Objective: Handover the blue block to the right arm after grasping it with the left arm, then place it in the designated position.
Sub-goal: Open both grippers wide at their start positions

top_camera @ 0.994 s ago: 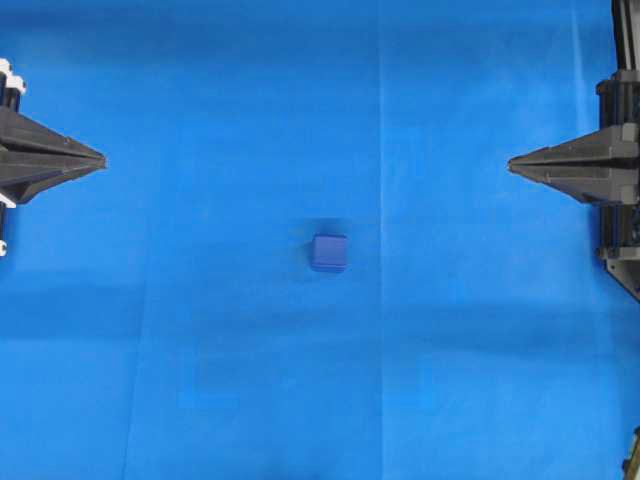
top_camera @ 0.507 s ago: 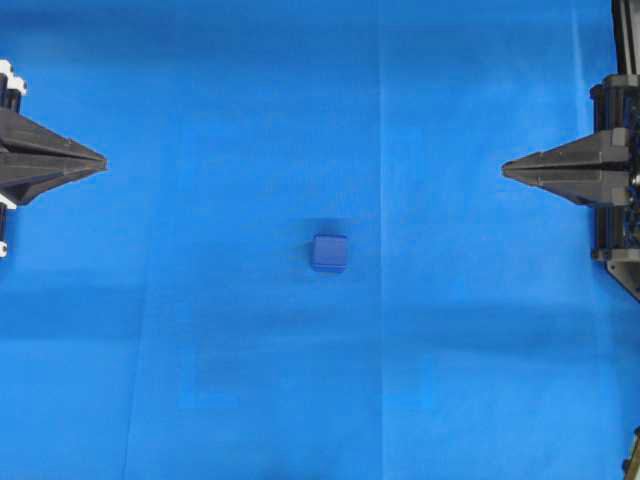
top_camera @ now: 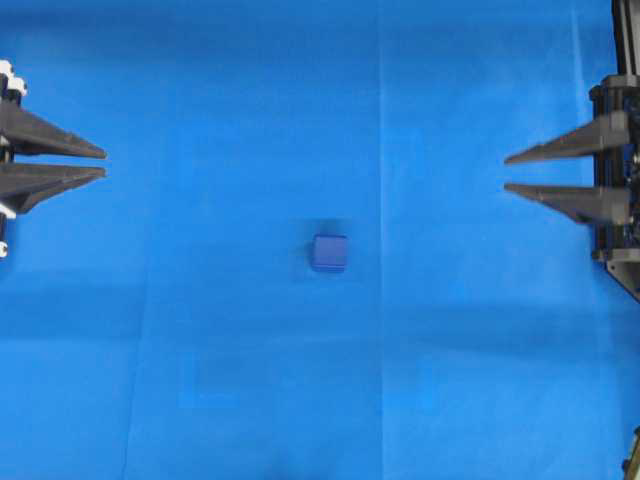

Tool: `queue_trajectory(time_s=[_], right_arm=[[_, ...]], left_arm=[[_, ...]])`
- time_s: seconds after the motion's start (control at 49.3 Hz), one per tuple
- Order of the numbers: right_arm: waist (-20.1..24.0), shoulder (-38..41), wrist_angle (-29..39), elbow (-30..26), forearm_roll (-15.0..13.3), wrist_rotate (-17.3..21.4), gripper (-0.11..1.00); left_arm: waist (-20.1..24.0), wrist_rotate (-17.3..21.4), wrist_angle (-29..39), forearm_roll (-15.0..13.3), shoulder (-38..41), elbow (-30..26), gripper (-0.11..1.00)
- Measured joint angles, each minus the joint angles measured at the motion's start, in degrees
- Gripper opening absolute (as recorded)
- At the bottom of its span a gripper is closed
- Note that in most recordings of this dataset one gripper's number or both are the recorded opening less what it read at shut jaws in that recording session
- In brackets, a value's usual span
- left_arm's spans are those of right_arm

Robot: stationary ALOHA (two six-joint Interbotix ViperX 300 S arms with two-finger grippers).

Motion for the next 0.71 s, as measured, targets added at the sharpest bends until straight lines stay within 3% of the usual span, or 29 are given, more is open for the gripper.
queue_trajectory(time_s=[0.142,0.243,0.71], right_arm=[[-0.09,0.0,0.0,0.0,0.18,1.32,0.91],[-0.26,0.0,0.0,0.0,0.18,1.41,0.95],[-0.88,0.0,0.0,0.0,0.18,1.49,0.95]], left_arm=[[0.0,0.0,-0.09,0.0,0.09,0.0,0.76],[0.0,0.0,0.0,0.0,0.0,0.0,0.92],[0.0,0.0,-0.7,0.0,1.49,0.0,0.93]])
